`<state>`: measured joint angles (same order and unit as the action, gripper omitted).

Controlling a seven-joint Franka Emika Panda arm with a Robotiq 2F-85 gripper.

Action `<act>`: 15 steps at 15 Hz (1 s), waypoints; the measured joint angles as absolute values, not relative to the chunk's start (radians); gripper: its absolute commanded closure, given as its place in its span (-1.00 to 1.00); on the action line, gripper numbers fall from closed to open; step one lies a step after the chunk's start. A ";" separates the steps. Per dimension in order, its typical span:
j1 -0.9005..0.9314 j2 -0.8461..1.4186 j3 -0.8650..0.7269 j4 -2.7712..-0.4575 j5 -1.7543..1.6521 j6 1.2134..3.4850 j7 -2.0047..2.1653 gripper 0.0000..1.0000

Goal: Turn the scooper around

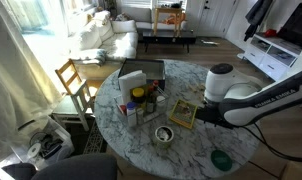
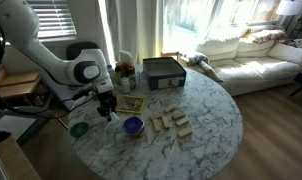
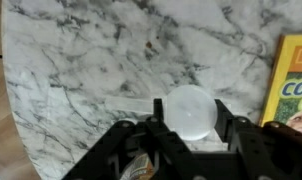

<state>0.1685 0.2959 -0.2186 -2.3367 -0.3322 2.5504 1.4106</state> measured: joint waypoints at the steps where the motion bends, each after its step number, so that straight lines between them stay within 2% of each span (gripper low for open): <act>1: 0.172 0.297 -0.218 -2.339 -0.350 2.550 1.430 -0.52; 5: 0.175 0.296 -0.206 -2.344 -0.375 2.550 1.470 -1.00; 10: 0.163 0.272 -0.188 -2.344 -0.362 2.550 1.467 -1.00; 15: 0.087 0.248 -0.156 -2.342 -0.184 2.502 1.340 -1.00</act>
